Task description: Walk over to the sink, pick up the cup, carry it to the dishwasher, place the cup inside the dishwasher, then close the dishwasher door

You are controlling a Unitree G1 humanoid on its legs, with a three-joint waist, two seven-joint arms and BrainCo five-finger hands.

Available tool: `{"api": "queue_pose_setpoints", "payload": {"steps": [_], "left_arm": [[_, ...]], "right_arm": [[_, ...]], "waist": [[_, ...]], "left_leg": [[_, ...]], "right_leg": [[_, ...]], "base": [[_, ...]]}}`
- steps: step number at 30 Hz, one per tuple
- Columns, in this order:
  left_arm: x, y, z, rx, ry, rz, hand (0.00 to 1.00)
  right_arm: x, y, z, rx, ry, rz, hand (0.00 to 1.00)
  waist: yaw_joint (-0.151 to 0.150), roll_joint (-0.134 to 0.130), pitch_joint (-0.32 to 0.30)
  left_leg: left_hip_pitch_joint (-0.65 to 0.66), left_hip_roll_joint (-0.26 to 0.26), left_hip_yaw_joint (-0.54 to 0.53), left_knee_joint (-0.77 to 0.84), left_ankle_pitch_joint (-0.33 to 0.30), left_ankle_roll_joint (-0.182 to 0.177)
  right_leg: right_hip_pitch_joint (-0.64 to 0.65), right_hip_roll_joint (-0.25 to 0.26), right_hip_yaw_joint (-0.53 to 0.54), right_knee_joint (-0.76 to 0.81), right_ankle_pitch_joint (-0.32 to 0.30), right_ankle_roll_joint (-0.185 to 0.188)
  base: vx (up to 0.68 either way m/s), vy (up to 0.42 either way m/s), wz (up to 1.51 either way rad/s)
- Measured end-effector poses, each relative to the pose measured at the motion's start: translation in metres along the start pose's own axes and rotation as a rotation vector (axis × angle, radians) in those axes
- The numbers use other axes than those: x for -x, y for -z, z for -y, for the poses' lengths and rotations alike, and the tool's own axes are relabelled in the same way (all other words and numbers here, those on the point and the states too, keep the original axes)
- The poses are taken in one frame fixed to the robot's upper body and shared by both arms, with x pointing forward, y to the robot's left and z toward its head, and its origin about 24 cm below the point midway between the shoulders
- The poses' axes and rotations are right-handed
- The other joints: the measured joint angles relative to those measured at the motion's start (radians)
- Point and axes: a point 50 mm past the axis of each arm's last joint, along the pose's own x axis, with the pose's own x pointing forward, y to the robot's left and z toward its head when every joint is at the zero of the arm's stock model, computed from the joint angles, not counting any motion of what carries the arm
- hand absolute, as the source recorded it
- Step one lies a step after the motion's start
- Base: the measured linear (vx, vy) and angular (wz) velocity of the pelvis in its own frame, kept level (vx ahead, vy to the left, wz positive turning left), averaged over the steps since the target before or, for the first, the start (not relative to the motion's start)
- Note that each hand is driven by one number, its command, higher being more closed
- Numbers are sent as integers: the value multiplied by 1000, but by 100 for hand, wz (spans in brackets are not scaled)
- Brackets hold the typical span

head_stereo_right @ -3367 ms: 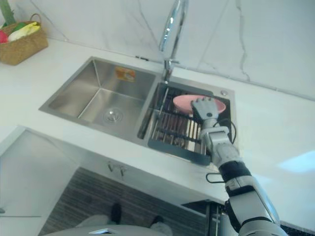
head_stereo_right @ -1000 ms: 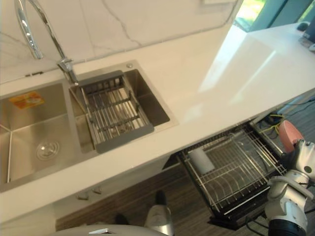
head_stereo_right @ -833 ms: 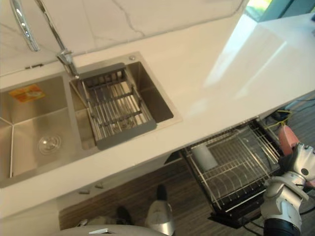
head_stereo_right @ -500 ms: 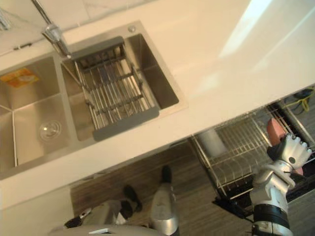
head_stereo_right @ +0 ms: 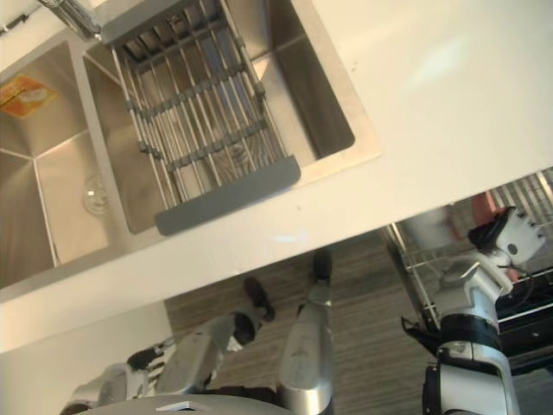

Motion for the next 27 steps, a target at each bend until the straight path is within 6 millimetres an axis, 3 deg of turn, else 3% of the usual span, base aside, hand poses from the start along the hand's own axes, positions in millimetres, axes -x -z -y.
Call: {"api": "queue_pose_setpoints", "payload": {"steps": [7,8,16,22,27], "left_arm": [[-3,3,9,-31,28,-16,0],[-4,4,9,-15,29,-17,0],[-4,11,10,-3,27,-41,0],[-5,19,24,28,83,-43,0],[-2,24,26,61,79,-56,0]], "right_arm": [[-14,-5,8,35,2,-2,100],[-17,-7,9,23,-4,-20,0],[-21,7,14,-118,35,-223,0],[-20,21,21,-198,98,-311,0],[-13,38,40,-336,215,-329,0]], "waist": [[16,23,-16],[18,25,-18],[19,53,-38],[-5,57,-41],[-25,58,-42]], "left_leg": [[-32,-12,-17,-8,13,-9],[-39,-13,-17,-10,17,-15],[-31,-5,-14,-26,22,-39],[43,1,-21,-47,23,-57],[120,3,-28,-79,19,-63]], "right_leg": [[-47,-6,22,0,8,-9],[-56,-7,22,0,10,-11],[-51,-5,-7,-10,15,-19],[6,-3,-22,3,-13,-18],[67,-7,-73,27,-48,-12]], "base": [[-9,-1,-5],[0,0,0],[4,-22,-1],[59,-31,-5],[53,-14,2]]}}
